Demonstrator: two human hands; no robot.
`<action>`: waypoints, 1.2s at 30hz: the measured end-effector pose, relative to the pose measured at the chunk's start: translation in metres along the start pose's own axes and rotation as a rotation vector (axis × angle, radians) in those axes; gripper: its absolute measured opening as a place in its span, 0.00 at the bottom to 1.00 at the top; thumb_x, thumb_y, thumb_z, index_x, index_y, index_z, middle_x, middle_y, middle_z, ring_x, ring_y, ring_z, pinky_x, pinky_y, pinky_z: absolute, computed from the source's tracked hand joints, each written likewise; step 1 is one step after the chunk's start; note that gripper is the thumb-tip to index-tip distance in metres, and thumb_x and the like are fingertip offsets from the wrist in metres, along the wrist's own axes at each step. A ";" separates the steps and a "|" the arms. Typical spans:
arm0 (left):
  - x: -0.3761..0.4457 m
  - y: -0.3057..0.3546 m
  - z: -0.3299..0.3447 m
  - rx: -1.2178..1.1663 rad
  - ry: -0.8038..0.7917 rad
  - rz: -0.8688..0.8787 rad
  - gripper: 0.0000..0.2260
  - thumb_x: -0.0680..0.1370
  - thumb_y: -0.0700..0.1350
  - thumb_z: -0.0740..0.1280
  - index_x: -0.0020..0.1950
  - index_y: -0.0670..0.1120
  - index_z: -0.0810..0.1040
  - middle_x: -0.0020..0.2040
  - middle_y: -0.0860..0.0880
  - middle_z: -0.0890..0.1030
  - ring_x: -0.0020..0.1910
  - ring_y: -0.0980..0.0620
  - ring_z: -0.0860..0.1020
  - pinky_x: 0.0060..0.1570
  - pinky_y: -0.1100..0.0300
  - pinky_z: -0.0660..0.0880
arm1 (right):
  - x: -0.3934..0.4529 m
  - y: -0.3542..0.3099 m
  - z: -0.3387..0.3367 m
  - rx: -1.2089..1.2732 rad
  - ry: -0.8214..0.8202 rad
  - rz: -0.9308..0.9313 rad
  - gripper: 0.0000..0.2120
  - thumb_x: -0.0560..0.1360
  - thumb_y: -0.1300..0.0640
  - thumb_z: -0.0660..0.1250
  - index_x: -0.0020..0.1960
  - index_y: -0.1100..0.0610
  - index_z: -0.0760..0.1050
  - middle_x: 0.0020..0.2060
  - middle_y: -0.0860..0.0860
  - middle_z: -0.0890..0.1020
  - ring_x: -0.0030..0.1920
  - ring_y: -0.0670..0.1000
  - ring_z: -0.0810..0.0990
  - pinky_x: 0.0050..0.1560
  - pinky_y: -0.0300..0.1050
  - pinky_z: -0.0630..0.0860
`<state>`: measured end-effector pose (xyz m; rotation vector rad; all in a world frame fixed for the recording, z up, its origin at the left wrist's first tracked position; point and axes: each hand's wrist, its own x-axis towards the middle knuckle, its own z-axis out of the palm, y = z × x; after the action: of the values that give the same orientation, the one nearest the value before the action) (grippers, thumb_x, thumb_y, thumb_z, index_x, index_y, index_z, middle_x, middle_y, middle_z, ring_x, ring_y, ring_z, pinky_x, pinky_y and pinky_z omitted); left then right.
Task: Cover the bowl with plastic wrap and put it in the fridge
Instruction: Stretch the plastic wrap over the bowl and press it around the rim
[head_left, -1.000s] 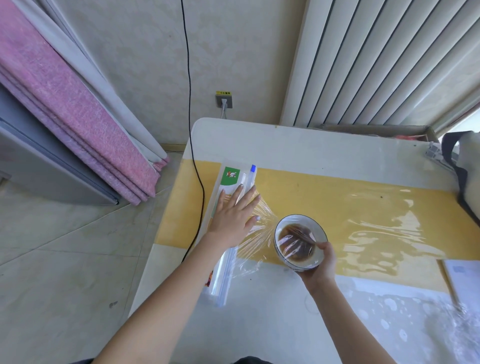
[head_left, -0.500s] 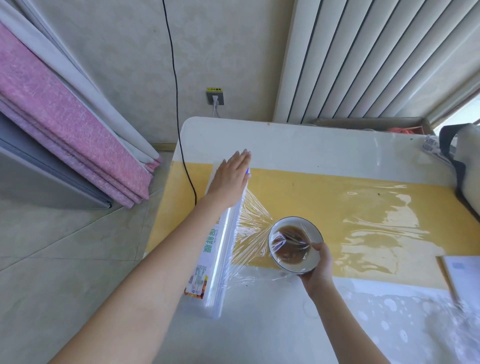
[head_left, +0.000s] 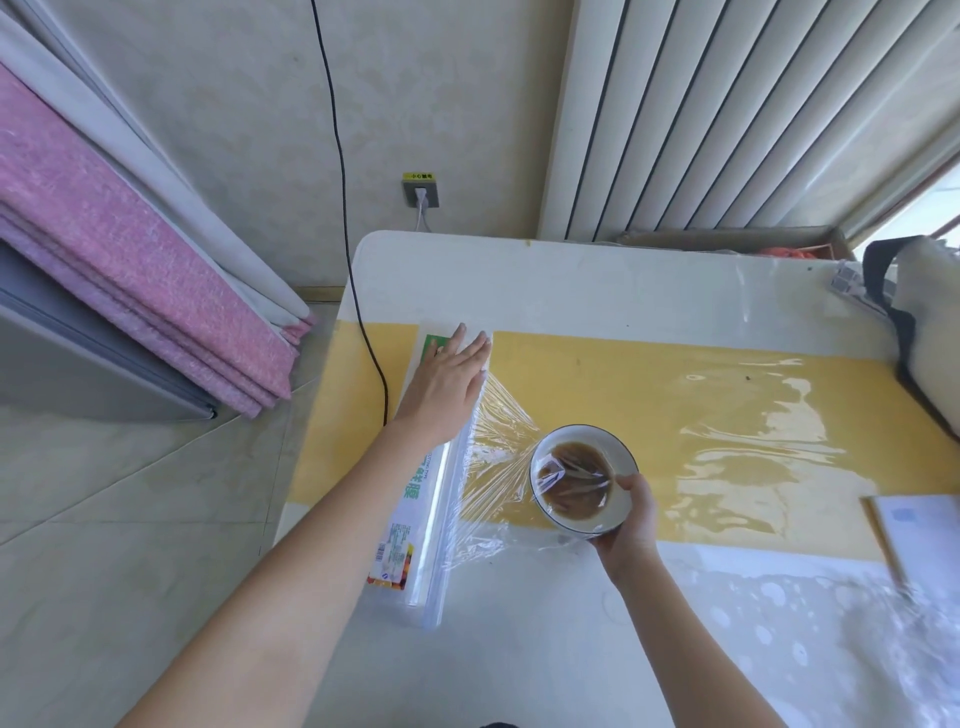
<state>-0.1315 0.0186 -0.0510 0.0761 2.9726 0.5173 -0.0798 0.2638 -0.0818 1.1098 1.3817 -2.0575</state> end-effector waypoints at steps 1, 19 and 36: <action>-0.008 0.000 0.002 0.015 0.016 0.019 0.20 0.83 0.45 0.49 0.76 0.44 0.59 0.76 0.49 0.61 0.77 0.48 0.51 0.75 0.48 0.49 | -0.001 0.000 0.000 -0.006 0.005 0.001 0.10 0.75 0.55 0.56 0.45 0.54 0.76 0.38 0.55 0.78 0.40 0.56 0.76 0.40 0.46 0.70; -0.153 0.015 0.041 -0.134 0.090 0.061 0.23 0.82 0.49 0.46 0.74 0.45 0.64 0.74 0.53 0.64 0.76 0.52 0.56 0.73 0.55 0.49 | -0.013 0.001 -0.023 0.069 -0.066 -0.032 0.14 0.73 0.53 0.57 0.55 0.54 0.75 0.45 0.56 0.79 0.44 0.58 0.78 0.38 0.49 0.77; -0.241 0.032 0.062 -0.156 0.127 0.026 0.21 0.81 0.46 0.49 0.75 0.48 0.63 0.74 0.57 0.62 0.76 0.53 0.58 0.74 0.58 0.48 | -0.034 -0.004 -0.033 0.055 -0.082 -0.058 0.15 0.68 0.50 0.59 0.51 0.54 0.77 0.47 0.56 0.79 0.45 0.59 0.78 0.48 0.54 0.73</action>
<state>0.1167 0.0524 -0.0707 0.0694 3.0442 0.7839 -0.0500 0.2923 -0.0583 1.0064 1.3394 -2.1688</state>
